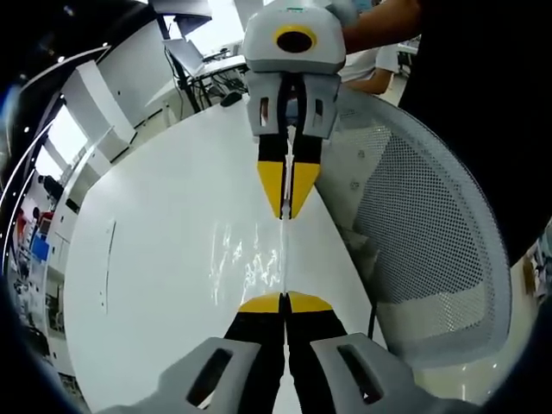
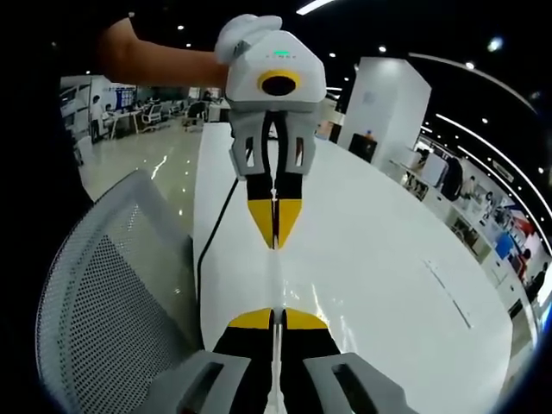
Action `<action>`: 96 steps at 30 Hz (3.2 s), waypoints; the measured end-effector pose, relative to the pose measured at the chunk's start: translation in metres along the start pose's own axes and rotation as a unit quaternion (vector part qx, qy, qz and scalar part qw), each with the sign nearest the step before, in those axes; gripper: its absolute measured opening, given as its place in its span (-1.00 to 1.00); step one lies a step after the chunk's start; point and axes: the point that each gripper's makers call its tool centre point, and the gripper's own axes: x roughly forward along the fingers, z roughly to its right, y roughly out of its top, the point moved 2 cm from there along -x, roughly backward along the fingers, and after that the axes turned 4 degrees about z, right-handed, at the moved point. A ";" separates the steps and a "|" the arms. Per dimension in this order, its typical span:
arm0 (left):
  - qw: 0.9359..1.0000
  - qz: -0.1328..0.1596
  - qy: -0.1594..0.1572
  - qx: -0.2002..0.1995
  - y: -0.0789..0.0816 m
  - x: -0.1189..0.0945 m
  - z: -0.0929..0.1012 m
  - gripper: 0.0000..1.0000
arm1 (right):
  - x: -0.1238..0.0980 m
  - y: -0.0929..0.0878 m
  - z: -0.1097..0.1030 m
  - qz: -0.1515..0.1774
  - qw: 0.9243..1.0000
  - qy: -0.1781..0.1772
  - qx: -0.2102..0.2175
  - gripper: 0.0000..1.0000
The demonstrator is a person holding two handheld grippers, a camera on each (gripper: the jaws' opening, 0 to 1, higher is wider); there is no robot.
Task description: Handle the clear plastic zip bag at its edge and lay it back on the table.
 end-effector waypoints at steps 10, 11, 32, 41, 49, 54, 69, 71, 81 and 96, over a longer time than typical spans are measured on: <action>1.000 -0.001 -0.002 -0.003 -0.001 0.000 0.002 -1.00 | 0.000 -0.003 -0.002 -0.003 1.000 0.001 0.002 -1.00; 1.000 -0.001 -0.002 -0.002 -0.001 0.000 0.002 -1.00 | 0.000 -0.003 -0.002 -0.003 1.000 0.001 0.002 -1.00; 1.000 -0.005 -0.006 0.000 -0.003 -0.001 0.001 -1.00 | -0.004 -0.009 -0.002 -0.007 1.000 -0.003 0.012 -1.00; 1.000 -0.003 -0.005 -0.002 -0.004 -0.001 0.000 -1.00 | -0.005 -0.008 -0.003 -0.006 1.000 -0.002 0.012 -1.00; 1.000 -0.002 -0.005 -0.003 -0.004 -0.002 0.003 -1.00 | -0.004 -0.008 -0.004 -0.006 1.000 -0.001 0.010 -1.00; 1.000 -0.001 -0.005 -0.003 -0.004 -0.003 0.003 -1.00 | -0.004 -0.007 -0.004 -0.006 1.000 0.000 0.008 -1.00; 1.000 -0.001 -0.006 -0.004 -0.004 -0.003 0.003 -1.00 | -0.004 -0.007 -0.003 -0.009 1.000 0.000 0.011 -1.00; 1.000 -0.002 -0.007 -0.004 -0.005 -0.003 0.003 -1.00 | -0.003 -0.008 -0.003 -0.009 1.000 0.001 0.011 -1.00; 1.000 -0.004 -0.009 -0.005 -0.006 -0.003 0.002 -1.00 | -0.002 -0.009 -0.005 -0.006 1.000 0.001 0.017 -1.00; 1.000 -0.001 -0.005 -0.013 -0.008 -0.003 0.000 -1.00 | -0.004 -0.013 -0.001 -0.007 1.000 0.002 0.020 -1.00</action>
